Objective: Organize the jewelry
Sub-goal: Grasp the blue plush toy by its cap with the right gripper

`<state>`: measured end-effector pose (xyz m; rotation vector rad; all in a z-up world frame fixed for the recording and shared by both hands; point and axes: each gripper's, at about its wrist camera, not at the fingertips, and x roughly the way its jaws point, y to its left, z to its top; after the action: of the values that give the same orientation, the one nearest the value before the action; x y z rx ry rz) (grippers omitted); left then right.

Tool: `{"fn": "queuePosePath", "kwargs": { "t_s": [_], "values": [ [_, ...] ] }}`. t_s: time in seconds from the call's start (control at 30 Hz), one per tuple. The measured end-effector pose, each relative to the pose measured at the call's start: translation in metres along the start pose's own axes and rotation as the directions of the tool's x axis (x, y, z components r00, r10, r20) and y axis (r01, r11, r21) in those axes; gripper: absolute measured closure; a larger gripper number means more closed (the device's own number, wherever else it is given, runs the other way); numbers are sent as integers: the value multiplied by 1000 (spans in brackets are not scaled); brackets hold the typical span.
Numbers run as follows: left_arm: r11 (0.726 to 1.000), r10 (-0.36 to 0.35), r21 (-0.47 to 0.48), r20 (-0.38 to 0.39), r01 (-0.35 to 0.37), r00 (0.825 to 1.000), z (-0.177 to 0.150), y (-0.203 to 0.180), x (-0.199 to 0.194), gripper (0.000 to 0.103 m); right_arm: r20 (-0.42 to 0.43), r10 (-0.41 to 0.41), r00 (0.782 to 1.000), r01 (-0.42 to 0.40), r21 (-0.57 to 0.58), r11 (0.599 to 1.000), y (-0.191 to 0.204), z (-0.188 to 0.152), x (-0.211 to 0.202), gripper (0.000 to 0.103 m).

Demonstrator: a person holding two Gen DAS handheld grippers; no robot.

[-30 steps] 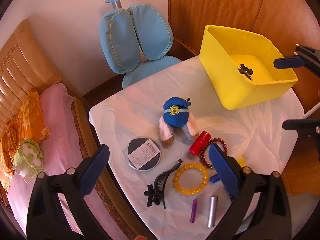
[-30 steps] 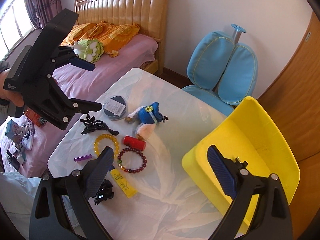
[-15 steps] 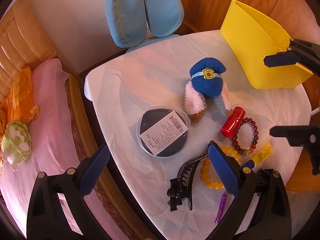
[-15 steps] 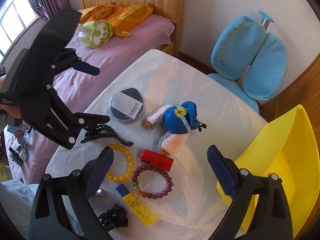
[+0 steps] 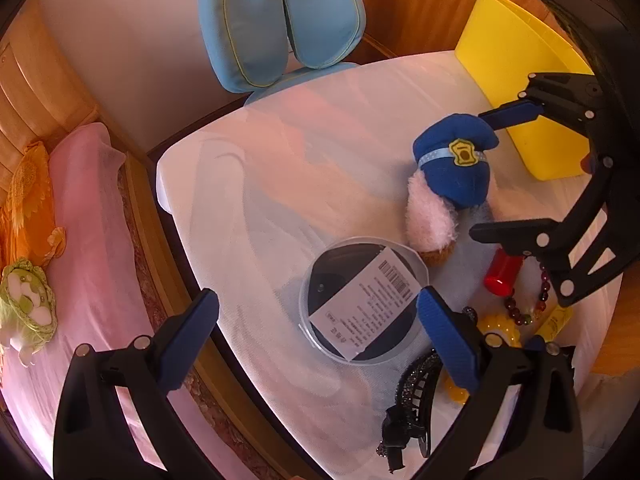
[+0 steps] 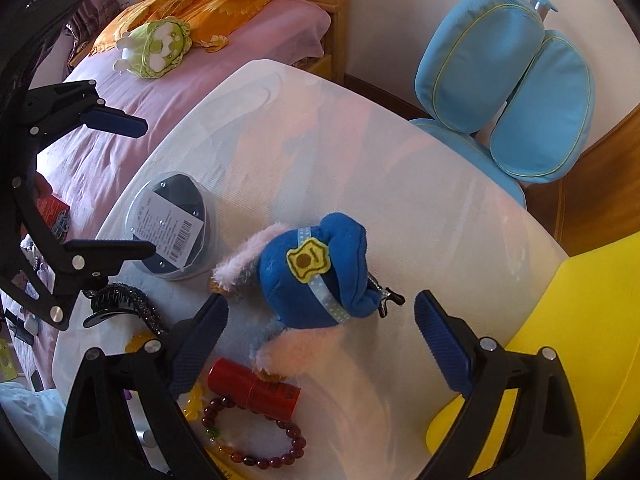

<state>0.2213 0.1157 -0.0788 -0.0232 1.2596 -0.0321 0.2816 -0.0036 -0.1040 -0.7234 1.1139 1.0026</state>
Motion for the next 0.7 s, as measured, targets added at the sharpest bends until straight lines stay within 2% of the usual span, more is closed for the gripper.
{"fn": "queuePosePath", "kwargs": {
  "t_s": [0.03,0.1,0.13,0.3,0.47,0.57,0.7],
  "values": [
    [1000,1,6,-1,-1,1000,0,-1,1,7,6,-1,1000,1,-5,1000,1,0,1,10],
    [1000,-1,11,-5,1,1000,0,-2,3,7,10,-17,1000,17,-13,1000,2,-1,4,30],
    [1000,-5,10,-5,5,1000,-1,-2,3,7,6,-26,1000,26,-15,1000,2,-1,6,32],
    [1000,-11,-1,-2,11,1000,-1,-5,1,7,26,0,1000,0,-15,1000,2,-6,0,34],
    [1000,-12,-13,16,12,1000,-4,-8,-8,7,84,12,996,-15,35,999,2,-18,-24,35],
    [999,10,-35,41,-8,999,-10,-12,-21,7,132,10,991,-21,83,996,5,-38,-47,35],
    [998,14,-62,56,-10,998,-34,-31,-39,7,172,57,984,-79,128,989,19,-81,-70,35]
  ]
}}
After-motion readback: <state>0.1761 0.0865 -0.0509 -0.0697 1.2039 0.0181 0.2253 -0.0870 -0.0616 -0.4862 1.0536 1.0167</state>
